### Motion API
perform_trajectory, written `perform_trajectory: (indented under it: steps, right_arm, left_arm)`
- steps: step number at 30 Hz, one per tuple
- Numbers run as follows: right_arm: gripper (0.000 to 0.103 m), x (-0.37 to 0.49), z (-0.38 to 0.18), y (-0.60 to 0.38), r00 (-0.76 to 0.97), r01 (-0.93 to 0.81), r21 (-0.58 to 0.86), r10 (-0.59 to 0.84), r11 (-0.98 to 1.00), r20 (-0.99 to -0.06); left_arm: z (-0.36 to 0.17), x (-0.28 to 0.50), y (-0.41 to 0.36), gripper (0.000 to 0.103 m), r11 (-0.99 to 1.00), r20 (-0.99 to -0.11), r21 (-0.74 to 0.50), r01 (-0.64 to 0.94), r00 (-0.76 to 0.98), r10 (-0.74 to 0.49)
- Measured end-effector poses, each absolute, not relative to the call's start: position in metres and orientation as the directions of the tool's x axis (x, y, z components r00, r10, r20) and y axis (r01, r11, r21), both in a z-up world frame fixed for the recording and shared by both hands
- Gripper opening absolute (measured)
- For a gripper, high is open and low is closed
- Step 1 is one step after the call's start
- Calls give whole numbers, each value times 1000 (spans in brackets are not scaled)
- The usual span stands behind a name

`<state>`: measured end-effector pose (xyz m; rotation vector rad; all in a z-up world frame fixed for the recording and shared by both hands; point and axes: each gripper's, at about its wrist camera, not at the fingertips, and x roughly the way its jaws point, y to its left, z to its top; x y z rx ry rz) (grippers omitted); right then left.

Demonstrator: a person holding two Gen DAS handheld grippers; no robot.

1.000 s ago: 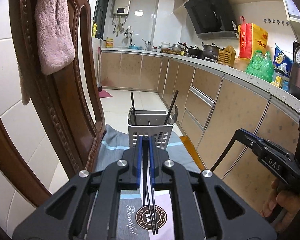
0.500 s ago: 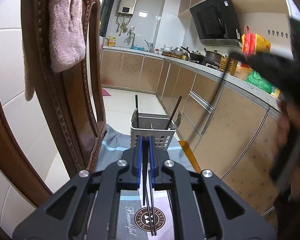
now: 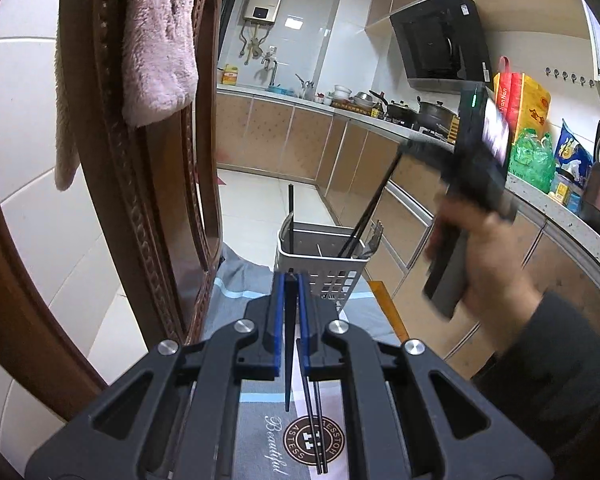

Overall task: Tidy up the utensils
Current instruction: 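Drop the chopstick into the holder by opening the right gripper, then lower the chopstick into the holder and open the left gripper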

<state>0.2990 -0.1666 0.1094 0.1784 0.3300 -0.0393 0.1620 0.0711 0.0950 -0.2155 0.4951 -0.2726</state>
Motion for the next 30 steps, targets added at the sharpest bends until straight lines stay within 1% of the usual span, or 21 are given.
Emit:
perform_trajectory:
  steps: [4,6,9,10,11,12,13,14,15,16,17,19,22,23,25,27,30]
  right_arm:
    - [7,302,71,-185,924,83,253,21,964,-382]
    - [11,298,61,-190,911,64,282,59,957,-408]
    - [21,276,61,-193,911,11,287,108,958,-398]
    - [28,261,65,-197,916,-12,295,129,955,-380]
    - [39,243,68,-198,922,-28,304,142,952,-360]
    - [46,222,72,-203,930,-41,318,153,947,-333]
    - [61,199,75,-210,937,-50,335,160,941,-310]
    - [72,179,77,-216,943,-55,350,164,935,-289]
    - [76,158,76,-222,950,-61,368,166,928,-263]
    - [82,130,71,-231,959,-58,386,159,921,-233]
    - [85,114,67,-236,964,-49,397,148,917,-223]
    - [86,85,53,-252,966,-15,436,126,900,-227]
    - [86,73,38,-270,957,30,483,114,875,-267]
    - [86,74,36,-273,954,36,483,114,875,-277]
    - [86,76,36,-276,954,46,469,100,882,-283]
    - [86,76,37,-279,955,57,453,84,890,-286]
    - [86,78,30,-287,951,61,471,91,880,-294]
  left_arm:
    - [94,163,70,7,941,-438,-271,200,846,-306]
    - [94,162,68,7,942,-438,-271,199,846,-305]
    - [92,163,68,7,942,-439,-272,195,846,-302]
    - [92,164,67,7,943,-440,-272,192,847,-299]
    - [91,164,68,7,943,-440,-272,189,847,-297]
    - [91,164,68,7,943,-438,-274,186,849,-295]
    - [92,165,69,7,943,-436,-276,185,850,-295]
    - [92,164,69,7,942,-434,-281,185,851,-296]
    - [94,164,69,7,939,-428,-289,186,852,-301]
    - [97,164,71,7,937,-423,-297,185,854,-303]
    - [102,166,71,7,932,-414,-311,187,856,-309]
    - [117,168,72,7,923,-380,-333,190,869,-316]
    - [146,178,70,7,915,-320,-361,179,898,-301]
    - [160,186,70,8,913,-289,-372,170,913,-288]
    - [179,202,69,7,902,-258,-400,161,925,-279]
    - [194,224,68,8,891,-237,-433,139,936,-261]
    - [199,261,67,8,871,-246,-479,109,936,-253]
